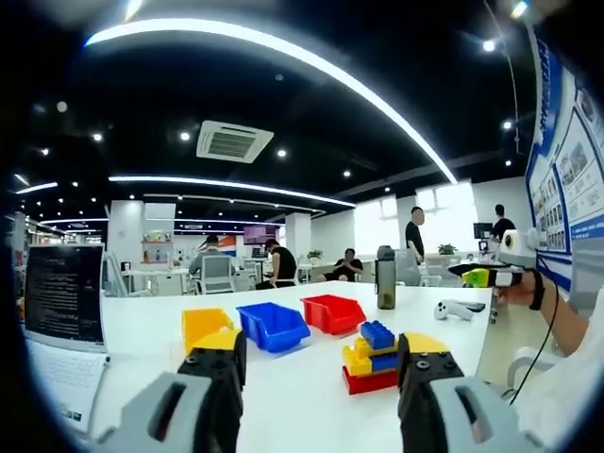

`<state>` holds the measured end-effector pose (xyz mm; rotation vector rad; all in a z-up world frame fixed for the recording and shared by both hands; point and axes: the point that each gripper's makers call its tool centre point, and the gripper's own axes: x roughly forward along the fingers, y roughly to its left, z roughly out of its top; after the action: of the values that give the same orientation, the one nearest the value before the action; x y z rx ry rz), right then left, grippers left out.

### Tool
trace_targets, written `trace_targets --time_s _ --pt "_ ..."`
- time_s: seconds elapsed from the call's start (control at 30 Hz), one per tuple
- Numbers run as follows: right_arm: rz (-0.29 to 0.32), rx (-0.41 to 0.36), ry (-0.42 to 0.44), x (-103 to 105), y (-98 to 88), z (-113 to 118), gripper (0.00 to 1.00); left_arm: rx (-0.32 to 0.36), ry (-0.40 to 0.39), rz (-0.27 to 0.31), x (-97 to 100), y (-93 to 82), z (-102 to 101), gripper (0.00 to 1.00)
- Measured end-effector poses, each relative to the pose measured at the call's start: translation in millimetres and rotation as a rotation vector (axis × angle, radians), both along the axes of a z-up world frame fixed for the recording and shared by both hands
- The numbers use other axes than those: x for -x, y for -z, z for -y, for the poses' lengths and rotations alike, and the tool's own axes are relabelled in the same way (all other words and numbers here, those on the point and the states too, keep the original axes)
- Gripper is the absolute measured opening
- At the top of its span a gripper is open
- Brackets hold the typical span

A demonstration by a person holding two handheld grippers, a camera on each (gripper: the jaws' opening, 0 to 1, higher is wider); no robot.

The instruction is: Take apart the toy blocks one by one and place each separated block into its matching bin, sorting the blocks by their type until all the connected pieces are disassembled and separated into the correct bins

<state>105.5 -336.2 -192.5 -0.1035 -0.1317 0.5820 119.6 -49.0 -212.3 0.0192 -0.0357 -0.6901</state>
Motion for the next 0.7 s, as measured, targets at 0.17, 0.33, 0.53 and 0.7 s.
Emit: trace_targets --time_s 0.17,0.33,0.53,0.7 --pt "-0.004 0.004 0.003 -1.6 1.8 0.9 0.43 0.003 0.001 -0.001 -0.4 0.7 0.3 0.67" --pt "-0.004 0.016 -0.002 -4.3 1.1 -2.0 0.43 -0.001 0.012 -0.008 -1.4 4.9 5.6 0.68" --pt "-0.020 0.053 -0.026 -13.6 6.3 -13.4 0.43 -0.005 0.042 -0.031 -6.7 15.9 24.5 0.69" --pt "-0.055 0.100 -0.088 -27.0 14.8 -34.4 0.44 -0.054 0.093 -0.081 -13.0 38.5 64.4 0.74"
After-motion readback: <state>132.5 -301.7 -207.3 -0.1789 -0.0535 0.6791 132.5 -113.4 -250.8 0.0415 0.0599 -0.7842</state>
